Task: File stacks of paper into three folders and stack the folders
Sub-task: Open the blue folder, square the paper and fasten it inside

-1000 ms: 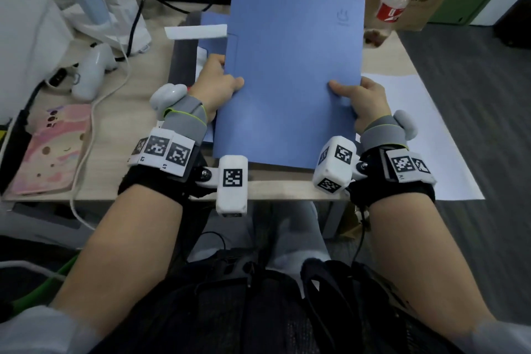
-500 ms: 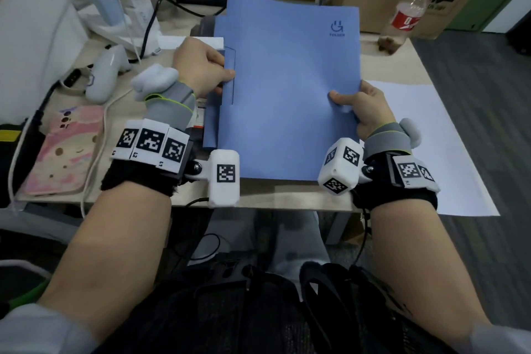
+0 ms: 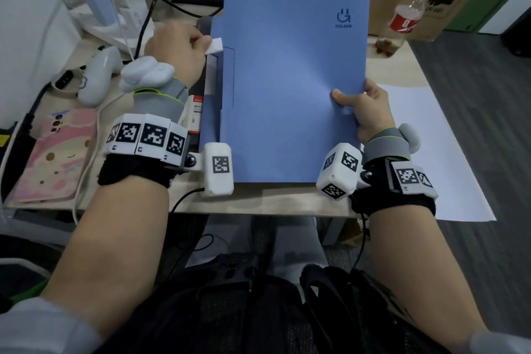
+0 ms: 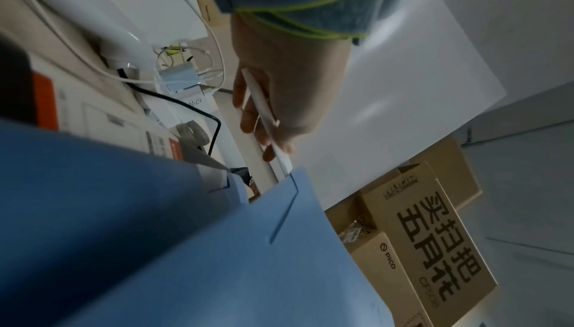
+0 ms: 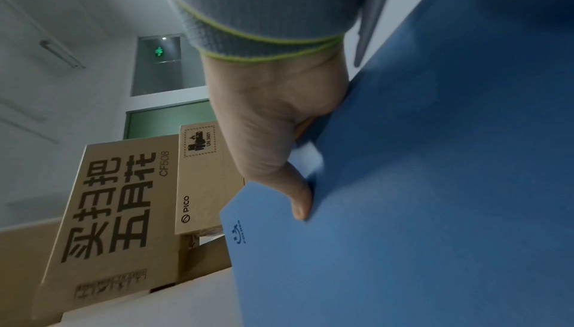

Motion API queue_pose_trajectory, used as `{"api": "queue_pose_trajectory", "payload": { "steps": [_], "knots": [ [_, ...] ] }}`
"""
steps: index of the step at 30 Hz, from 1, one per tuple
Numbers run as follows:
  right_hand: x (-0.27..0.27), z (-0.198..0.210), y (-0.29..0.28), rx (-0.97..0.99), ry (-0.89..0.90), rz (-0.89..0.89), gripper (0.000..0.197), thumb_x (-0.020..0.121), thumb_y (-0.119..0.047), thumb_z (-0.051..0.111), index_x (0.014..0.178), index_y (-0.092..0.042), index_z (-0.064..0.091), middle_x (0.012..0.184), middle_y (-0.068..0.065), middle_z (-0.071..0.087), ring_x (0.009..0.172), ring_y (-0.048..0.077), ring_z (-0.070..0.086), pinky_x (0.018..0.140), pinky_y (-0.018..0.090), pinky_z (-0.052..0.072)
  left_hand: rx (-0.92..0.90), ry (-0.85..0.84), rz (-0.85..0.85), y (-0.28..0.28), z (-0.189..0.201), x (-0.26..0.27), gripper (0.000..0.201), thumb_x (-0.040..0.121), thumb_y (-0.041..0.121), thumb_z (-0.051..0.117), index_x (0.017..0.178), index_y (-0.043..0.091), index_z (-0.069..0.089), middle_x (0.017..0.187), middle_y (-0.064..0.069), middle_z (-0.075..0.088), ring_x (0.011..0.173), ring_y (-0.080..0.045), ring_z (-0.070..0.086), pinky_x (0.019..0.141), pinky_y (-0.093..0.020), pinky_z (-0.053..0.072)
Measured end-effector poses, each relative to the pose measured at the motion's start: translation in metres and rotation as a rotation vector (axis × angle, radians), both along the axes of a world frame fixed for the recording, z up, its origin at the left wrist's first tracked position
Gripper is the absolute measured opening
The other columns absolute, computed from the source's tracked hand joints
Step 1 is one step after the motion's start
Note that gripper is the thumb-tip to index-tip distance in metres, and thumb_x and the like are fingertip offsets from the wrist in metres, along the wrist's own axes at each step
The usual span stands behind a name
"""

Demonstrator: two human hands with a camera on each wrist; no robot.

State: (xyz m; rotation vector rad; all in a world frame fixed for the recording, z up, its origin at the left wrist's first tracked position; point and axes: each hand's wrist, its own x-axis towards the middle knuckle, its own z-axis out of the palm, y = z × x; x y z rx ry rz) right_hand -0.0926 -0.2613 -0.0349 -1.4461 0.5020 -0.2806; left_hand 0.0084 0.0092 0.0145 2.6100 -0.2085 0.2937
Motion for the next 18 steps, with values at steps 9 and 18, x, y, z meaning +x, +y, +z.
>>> {"api": "queue_pose_trajectory", "payload": {
  "steps": [9, 18],
  "knots": [
    [0.005, 0.007, -0.007, -0.093, -0.011, -0.009, 0.029, 0.074, 0.006, 0.070, 0.084, -0.020, 0.066, 0.078, -0.007, 0.073, 0.066, 0.012, 0.068, 0.066, 0.030, 0.056, -0.217, 0.223, 0.071, -0.002, 0.010, 0.009, 0.029, 0.091, 0.031, 0.050, 0.086, 0.014, 0.072, 0.033, 0.014, 0.053, 0.050, -0.008, 0.057, 0.056, -0.020, 0.042],
    [0.003, 0.003, -0.001, -0.020, 0.002, 0.002, 0.028, 0.077, 0.006, 0.067, 0.091, -0.017, 0.065, 0.088, -0.001, 0.071, 0.069, 0.016, 0.067, 0.067, 0.029, 0.056, -0.520, 0.422, 0.098, -0.012, -0.005, 0.006, 0.021, 0.079, 0.035, 0.058, 0.066, 0.019, 0.052, 0.076, -0.004, 0.066, 0.092, -0.022, 0.070, 0.090, -0.033, 0.055]
  ]
}}
